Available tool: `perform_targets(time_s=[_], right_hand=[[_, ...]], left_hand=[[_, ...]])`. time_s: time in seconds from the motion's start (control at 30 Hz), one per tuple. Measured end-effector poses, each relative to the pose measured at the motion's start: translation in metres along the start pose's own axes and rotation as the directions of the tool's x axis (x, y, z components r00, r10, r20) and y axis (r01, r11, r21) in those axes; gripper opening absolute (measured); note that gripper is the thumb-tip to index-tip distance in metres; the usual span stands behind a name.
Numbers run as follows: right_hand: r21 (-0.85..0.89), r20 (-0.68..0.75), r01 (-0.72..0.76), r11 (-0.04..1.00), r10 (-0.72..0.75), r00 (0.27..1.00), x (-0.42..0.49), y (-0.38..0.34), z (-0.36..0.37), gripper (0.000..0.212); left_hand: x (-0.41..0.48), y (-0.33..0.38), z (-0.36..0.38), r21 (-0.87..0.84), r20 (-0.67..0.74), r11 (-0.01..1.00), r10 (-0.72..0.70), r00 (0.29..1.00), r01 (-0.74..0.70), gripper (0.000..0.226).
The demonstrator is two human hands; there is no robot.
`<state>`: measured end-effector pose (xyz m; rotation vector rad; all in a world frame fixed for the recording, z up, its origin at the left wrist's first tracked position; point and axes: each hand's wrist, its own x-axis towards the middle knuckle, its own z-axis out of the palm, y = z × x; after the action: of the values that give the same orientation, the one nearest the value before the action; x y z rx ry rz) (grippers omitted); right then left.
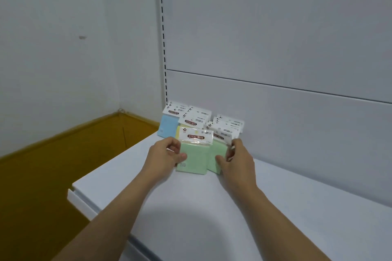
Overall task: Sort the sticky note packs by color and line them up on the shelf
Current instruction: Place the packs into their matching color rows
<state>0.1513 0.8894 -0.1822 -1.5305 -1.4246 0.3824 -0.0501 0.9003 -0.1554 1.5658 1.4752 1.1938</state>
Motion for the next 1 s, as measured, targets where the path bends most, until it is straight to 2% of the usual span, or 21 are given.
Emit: perform_targets(time_s=[0.13,0.27,0.4,0.6,0.77,0.87,1.0], right_hand=[[-0.003,-0.036,-0.071,0.997,0.071,0.997,-0.001,-0.003,-0.001,0.040],[0.025,0.007,-0.080,0.996,0.080,0.997,-0.003,-0.005,-0.004,0.034],[0.019,0.022,-0.095,0.995,0.094,0.995,-0.009,-0.011,-0.010,0.038],[-0.072,-0.002,-0.165,0.984,0.165,0.986,-0.012,-0.018,-0.009,0.025],[-0.208,-0.026,-0.113,0.972,0.110,0.994,-0.020,-0.027,-0.001,0.043],[-0.281,0.016,-0.136,0.950,0.146,0.989,-0.022,-0.032,0.002,0.038],[-0.302,0.013,-0.182,0.936,0.195,0.981,-0.023,-0.036,0.007,0.044]], left_hand=[[0.015,-0.006,0.009,0.013,0.059,0.999,0.042,0.997,-0.043,0.019],[0.025,-0.014,0.019,0.083,0.087,0.991,0.098,0.991,-0.105,0.016],[0.030,-0.016,0.024,0.180,0.125,0.962,0.182,0.975,-0.203,0.016],[0.038,-0.018,0.034,0.277,0.122,0.924,0.238,0.964,-0.263,0.027],[0.039,-0.022,0.042,0.284,0.142,0.913,0.263,0.954,-0.294,0.026],[0.034,-0.021,0.043,0.318,0.170,0.900,0.257,0.951,-0.300,0.028],[0.032,-0.022,0.041,0.318,0.177,0.898,0.260,0.949,-0.305,0.029]])
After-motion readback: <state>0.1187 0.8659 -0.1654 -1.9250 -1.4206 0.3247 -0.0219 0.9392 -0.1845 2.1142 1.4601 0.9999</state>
